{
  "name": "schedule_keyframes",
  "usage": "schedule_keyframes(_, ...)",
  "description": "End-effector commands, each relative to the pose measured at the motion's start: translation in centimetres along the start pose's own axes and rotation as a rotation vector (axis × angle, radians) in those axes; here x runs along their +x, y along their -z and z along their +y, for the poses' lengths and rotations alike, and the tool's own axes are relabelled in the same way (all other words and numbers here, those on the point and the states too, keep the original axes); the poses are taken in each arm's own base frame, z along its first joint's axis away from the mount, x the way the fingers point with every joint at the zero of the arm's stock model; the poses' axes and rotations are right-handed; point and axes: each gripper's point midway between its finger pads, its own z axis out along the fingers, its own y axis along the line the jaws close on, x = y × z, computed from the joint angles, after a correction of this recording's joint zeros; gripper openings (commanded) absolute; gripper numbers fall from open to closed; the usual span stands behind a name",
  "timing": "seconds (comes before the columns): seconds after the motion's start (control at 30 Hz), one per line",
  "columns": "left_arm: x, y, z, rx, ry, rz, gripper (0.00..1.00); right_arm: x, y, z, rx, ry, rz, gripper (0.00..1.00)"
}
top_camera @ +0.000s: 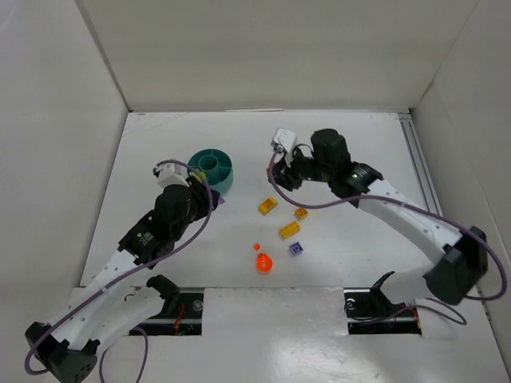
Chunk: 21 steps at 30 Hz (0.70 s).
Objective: Sort the legos into containers by color
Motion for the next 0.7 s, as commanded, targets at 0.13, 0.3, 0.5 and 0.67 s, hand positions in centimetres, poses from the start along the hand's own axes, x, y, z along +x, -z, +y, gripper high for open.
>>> schedule_keyframes(0.13, -2.1, 3.5, 7.5, -0.361, 0.163, -0.160, 0.00, -7.7, -11.2, -5.4, 0.132, 0.131, -0.117, 0.01)
schedule_keyframes(0.3, -2.6, 4.6, 7.9, -0.368, 0.207, -0.187, 0.00, -8.4, -17.3, -6.9, 0.123, 0.126, -0.158, 0.02)
schedule_keyframes(0.5, -2.4, 4.9, 8.3, -0.371, 0.205, -0.185, 0.00, -8.3, -23.1, -6.6, 0.121, 0.139, -0.166, 0.03)
schedule_keyframes(0.67, -1.9, 4.7, 8.2, -0.361, 0.199, -0.165, 0.00, -6.7, -25.3, -6.4, 0.116, 0.126, -0.146, 0.06)
